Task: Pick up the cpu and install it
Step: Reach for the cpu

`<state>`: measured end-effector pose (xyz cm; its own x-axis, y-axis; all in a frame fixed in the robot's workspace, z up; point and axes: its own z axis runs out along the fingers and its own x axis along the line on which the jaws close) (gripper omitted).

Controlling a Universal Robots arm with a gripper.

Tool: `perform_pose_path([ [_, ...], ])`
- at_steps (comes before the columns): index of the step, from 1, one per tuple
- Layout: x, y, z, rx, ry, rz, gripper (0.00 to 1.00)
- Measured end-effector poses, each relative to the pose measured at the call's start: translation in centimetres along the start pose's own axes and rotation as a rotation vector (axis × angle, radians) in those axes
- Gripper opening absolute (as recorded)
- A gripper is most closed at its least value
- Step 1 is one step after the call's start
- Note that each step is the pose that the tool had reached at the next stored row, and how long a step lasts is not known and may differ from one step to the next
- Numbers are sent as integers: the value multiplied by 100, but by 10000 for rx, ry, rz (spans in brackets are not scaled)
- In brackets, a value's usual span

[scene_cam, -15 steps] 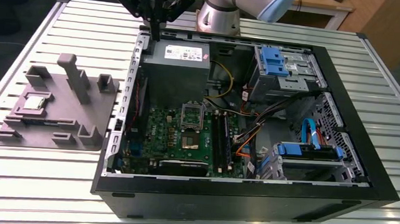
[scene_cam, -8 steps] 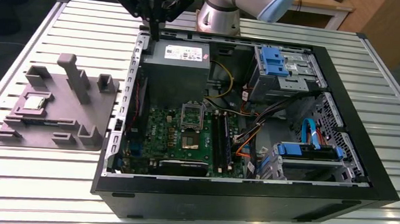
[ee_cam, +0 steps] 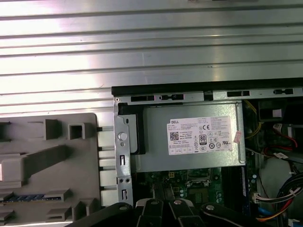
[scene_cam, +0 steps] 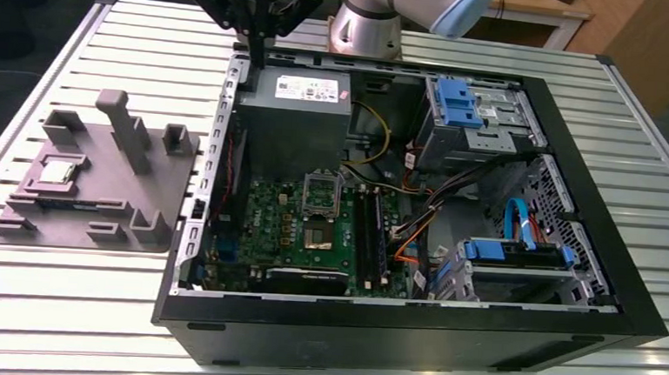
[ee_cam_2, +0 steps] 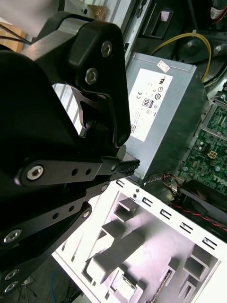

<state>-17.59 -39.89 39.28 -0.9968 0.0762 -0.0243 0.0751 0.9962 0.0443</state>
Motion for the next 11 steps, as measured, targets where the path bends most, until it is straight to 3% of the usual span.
perform_pose_path([
  [4,42,-3,4,0,0,0,11],
  [11,56,-5,5,0,0,0,11],
])
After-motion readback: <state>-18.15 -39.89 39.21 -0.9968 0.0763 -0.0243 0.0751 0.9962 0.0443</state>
